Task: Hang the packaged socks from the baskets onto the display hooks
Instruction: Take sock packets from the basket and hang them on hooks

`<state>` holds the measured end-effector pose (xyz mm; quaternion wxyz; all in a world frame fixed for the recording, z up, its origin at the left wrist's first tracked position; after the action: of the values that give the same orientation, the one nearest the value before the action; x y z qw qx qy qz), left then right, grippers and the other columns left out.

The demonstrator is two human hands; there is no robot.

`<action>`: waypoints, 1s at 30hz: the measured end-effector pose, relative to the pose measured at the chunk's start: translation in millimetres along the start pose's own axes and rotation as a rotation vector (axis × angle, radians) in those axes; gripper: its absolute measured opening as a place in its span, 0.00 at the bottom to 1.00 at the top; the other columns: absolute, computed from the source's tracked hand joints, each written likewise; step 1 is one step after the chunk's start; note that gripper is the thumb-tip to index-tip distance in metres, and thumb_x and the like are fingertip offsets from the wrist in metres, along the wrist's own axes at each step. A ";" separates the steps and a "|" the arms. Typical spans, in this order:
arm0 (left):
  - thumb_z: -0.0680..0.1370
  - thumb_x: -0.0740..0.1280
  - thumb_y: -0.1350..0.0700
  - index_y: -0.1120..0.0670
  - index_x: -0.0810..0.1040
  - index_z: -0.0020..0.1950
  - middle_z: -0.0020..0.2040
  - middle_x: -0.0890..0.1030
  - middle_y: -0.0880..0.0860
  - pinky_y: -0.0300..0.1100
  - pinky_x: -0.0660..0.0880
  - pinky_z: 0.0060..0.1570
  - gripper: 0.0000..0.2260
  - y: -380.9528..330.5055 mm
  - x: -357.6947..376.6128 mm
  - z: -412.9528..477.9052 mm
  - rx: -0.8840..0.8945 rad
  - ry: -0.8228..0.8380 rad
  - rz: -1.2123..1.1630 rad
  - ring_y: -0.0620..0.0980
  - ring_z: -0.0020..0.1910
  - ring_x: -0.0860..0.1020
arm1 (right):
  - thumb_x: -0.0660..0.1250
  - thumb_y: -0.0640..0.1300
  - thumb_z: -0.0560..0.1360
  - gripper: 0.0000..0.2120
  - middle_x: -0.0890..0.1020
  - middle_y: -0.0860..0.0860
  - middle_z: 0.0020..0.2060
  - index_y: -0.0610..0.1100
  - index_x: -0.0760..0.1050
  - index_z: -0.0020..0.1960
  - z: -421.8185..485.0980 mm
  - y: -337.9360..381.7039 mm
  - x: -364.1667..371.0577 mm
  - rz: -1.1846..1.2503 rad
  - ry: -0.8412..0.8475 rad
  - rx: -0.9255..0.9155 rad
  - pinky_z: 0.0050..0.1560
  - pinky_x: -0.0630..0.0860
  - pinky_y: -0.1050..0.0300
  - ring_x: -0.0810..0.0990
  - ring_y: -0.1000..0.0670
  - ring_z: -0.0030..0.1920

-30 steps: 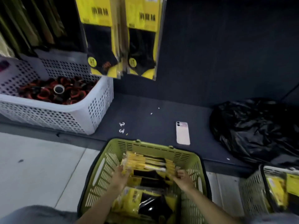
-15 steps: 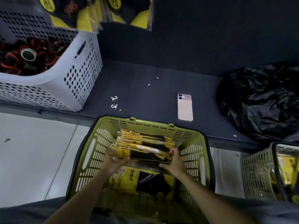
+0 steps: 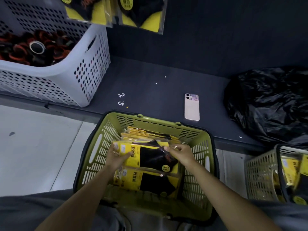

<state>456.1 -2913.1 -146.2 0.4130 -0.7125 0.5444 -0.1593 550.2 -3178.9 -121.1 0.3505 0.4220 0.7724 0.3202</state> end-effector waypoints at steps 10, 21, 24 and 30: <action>0.67 0.78 0.51 0.49 0.61 0.74 0.73 0.55 0.59 0.53 0.68 0.65 0.40 24.9 14.0 -38.8 -0.032 0.055 0.301 0.61 0.69 0.63 | 0.75 0.62 0.60 0.37 0.79 0.44 0.60 0.45 0.75 0.64 -69.3 -46.8 3.3 0.269 0.118 0.463 0.71 0.65 0.44 0.75 0.43 0.63; 0.60 0.78 0.39 0.51 0.39 0.77 0.77 0.54 0.58 0.57 0.61 0.71 0.60 -60.0 17.4 -84.0 -0.090 -0.180 -0.064 0.59 0.74 0.57 | 0.81 0.54 0.54 0.42 0.84 0.41 0.53 0.37 0.75 0.63 -91.8 18.3 -17.7 0.504 0.005 0.209 0.65 0.72 0.43 0.82 0.41 0.55; 0.64 0.76 0.41 0.54 0.60 0.74 0.64 0.73 0.54 0.49 0.73 0.59 0.44 -78.3 36.4 -105.8 -0.204 0.163 -0.497 0.54 0.60 0.74 | 0.79 0.54 0.56 0.34 0.85 0.44 0.50 0.41 0.79 0.58 -105.3 30.6 -9.9 0.571 0.107 0.157 0.60 0.76 0.47 0.84 0.44 0.52; 0.72 0.73 0.49 0.50 0.75 0.52 0.42 0.79 0.41 0.25 0.74 0.33 0.13 -106.3 24.4 -131.2 0.109 0.108 -0.496 0.32 0.35 0.78 | 0.77 0.58 0.56 0.34 0.84 0.51 0.52 0.52 0.75 0.60 -118.1 47.5 -23.7 0.412 0.055 0.045 0.53 0.77 0.54 0.81 0.51 0.53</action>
<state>444.6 -2982.7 9.1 0.3695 -0.7914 0.3647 -0.3226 484.1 -3202.3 -12.2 0.2469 0.5700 0.6858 0.3792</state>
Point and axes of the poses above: each hand's wrist, its own z-axis towards the middle knuckle, its own x-axis out of the palm, y = z × x, the point moved 5 cm from there along z, towards the middle knuckle
